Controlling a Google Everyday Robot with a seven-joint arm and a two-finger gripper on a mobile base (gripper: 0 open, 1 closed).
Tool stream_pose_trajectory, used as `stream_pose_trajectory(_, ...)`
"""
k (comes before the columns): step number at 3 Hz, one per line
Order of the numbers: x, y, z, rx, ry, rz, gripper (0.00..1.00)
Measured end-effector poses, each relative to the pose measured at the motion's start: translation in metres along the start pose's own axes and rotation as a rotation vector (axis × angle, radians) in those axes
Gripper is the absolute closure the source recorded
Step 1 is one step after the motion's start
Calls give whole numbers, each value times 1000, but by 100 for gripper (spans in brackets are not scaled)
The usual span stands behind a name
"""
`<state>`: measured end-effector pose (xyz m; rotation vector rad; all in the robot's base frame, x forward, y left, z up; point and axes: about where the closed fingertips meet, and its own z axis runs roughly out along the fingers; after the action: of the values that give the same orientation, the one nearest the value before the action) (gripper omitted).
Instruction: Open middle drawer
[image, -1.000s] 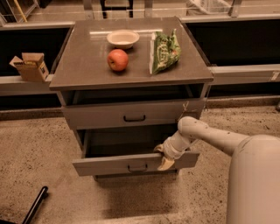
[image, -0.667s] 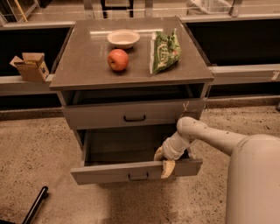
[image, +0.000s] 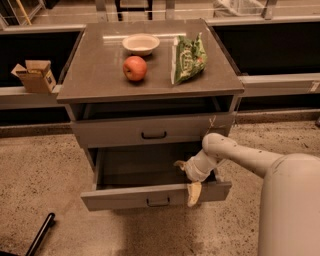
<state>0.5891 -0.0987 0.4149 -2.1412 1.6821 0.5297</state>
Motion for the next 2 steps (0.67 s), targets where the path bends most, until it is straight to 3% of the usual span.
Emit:
stream_pose_trajectory(1,-10,6,-18,10,34,2,0)
stream_pose_trajectory(2,-35,11,-53,41,49,-36,0)
